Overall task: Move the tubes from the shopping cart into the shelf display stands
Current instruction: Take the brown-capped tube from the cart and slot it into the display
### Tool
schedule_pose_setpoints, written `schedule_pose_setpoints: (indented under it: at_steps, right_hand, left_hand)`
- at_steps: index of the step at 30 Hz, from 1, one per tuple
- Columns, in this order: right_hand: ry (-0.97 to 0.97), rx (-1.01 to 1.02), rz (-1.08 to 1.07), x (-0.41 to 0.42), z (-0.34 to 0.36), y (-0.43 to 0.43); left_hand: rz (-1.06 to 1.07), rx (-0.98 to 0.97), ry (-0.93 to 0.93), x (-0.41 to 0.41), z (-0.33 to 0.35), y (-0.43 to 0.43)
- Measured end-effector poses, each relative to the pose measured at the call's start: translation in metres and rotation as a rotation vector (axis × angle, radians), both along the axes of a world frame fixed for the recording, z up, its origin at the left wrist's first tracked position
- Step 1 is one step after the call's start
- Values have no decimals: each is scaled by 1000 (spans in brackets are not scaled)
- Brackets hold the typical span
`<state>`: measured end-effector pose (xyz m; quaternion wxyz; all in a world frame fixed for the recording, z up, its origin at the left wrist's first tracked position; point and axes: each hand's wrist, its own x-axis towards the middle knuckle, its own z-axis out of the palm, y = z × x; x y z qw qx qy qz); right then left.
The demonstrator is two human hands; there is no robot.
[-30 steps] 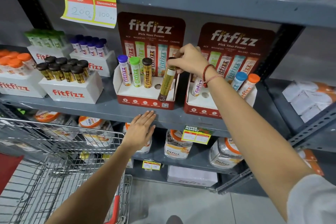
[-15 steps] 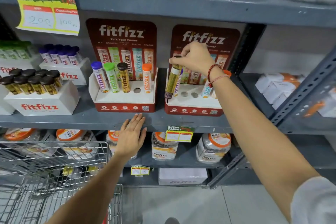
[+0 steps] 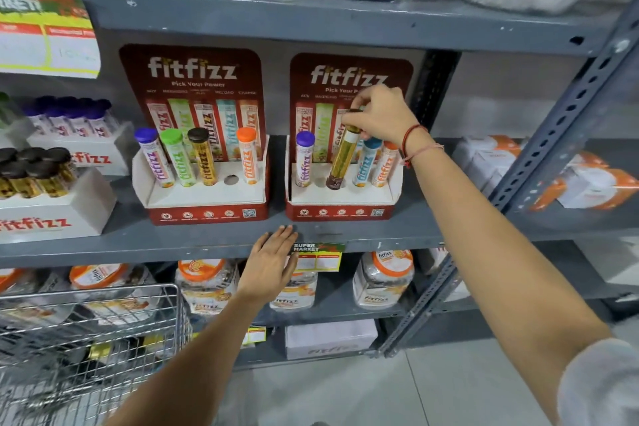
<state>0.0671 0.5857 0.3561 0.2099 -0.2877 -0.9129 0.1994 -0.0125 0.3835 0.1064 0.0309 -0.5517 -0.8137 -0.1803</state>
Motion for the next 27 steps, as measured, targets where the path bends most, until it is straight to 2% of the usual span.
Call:
schedule_pose_setpoints:
  at_steps: [6, 12, 15, 27]
  right_hand:
    - [-37, -102, 159, 12, 5, 4]
    - [-187, -76, 282, 16, 6, 10]
    - [-207, 29, 324, 12, 2, 15]
    - [-280, 125, 320, 9, -3, 27]
  left_hand:
    - [2, -16, -18, -3, -2, 0]
    - [13, 2, -5, -3, -6, 2]
    - [20, 11, -4, -3, -8, 2]
    - [33, 11, -12, -3, -11, 3]
